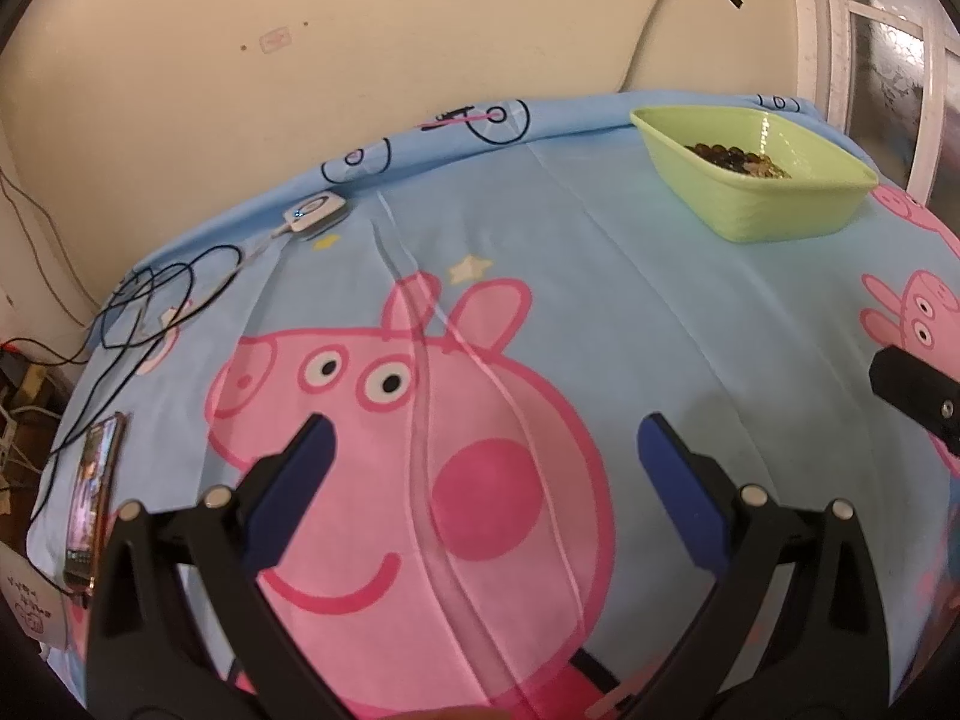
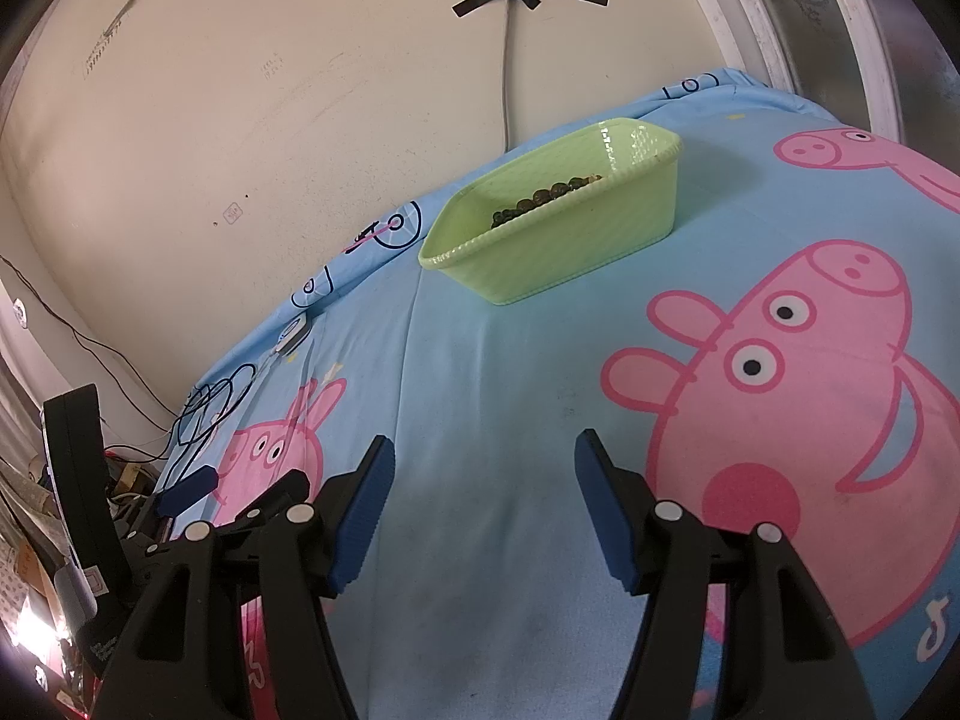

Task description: Organize jewelry

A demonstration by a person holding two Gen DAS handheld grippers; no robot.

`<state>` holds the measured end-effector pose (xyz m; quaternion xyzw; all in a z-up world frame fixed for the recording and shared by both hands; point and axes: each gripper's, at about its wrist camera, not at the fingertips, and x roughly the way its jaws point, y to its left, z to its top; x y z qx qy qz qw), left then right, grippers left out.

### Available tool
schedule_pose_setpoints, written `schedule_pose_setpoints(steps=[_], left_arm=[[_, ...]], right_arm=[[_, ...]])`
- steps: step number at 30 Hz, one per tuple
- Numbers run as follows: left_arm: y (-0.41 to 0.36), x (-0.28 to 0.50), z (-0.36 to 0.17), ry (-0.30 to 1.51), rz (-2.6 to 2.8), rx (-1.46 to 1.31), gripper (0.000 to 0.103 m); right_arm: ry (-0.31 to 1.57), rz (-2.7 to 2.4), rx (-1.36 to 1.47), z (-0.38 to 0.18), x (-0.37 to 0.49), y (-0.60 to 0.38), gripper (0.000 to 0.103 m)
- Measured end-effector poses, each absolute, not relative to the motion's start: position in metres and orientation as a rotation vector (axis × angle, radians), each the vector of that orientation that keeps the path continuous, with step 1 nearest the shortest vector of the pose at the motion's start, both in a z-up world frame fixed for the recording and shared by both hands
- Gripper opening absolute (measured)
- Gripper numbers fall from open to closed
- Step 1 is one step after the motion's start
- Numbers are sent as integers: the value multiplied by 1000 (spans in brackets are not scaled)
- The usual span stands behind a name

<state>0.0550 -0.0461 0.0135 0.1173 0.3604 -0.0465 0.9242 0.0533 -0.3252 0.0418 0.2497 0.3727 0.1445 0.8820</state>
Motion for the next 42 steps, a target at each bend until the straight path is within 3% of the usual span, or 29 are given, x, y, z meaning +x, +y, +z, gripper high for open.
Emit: schedule_pose_setpoints(steps=[42], left_arm=[[-46,59,9,786,-132,211,97]], right_arm=[[776,302,522,41,52,-324,38]])
